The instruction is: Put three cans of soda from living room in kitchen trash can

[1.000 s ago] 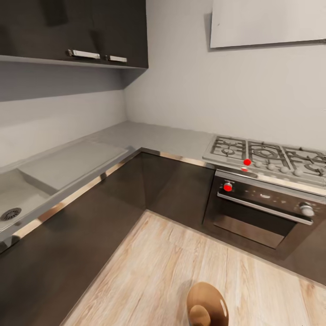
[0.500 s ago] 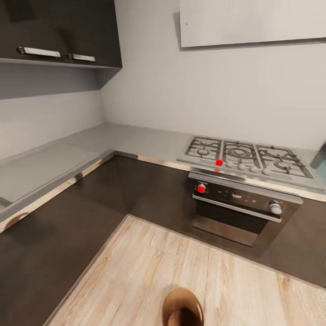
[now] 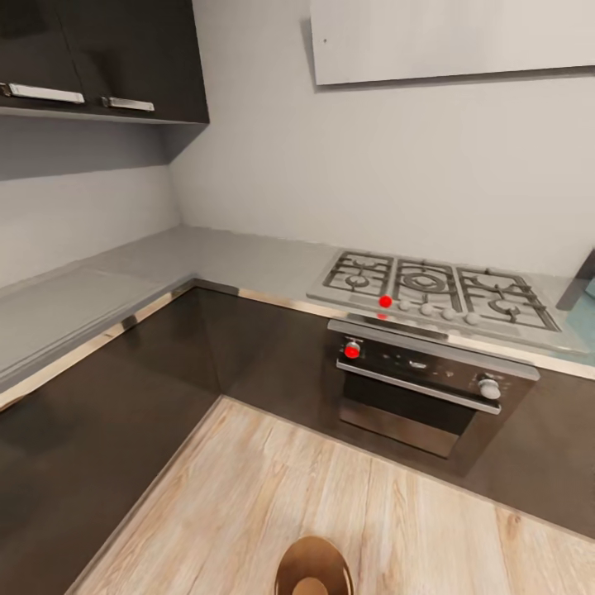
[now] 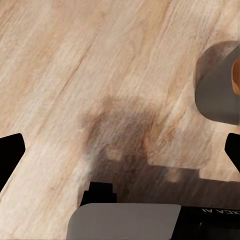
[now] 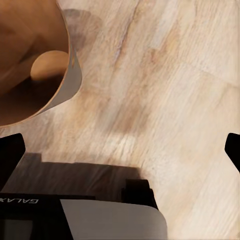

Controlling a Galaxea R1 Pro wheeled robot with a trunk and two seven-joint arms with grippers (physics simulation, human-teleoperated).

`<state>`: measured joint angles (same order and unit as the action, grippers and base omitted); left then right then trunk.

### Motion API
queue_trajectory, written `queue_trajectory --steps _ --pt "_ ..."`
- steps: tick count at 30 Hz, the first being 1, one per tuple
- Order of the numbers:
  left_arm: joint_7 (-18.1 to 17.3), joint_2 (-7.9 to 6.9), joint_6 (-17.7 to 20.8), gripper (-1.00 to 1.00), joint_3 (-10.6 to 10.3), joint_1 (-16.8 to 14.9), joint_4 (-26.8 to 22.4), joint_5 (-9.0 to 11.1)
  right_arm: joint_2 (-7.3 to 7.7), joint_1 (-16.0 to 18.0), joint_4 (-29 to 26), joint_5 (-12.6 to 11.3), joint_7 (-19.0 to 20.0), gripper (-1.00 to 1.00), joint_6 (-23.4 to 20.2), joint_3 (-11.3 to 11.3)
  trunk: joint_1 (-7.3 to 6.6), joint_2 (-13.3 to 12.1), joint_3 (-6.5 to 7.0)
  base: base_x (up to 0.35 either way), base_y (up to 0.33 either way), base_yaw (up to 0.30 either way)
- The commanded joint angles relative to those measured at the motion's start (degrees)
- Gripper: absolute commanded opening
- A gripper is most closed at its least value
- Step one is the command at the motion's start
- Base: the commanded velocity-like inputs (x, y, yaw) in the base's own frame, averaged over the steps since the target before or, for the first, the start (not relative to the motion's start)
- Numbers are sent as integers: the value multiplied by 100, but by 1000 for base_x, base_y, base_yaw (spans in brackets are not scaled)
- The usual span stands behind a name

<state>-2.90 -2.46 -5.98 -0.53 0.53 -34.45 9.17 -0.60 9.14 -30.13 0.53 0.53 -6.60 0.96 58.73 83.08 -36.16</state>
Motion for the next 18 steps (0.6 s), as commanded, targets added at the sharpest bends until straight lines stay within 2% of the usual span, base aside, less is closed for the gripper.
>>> queue_trajectory --steps 1,18 --pt "0 0 0 100 0 0 0 1 0 0 0 0 0 100 0 0 0 0 0 14 -24 -1" --pt "0 0 0 100 0 0 0 5 -1 -3 5 0 0 100 7 1 0 0 0 2 -4 0"
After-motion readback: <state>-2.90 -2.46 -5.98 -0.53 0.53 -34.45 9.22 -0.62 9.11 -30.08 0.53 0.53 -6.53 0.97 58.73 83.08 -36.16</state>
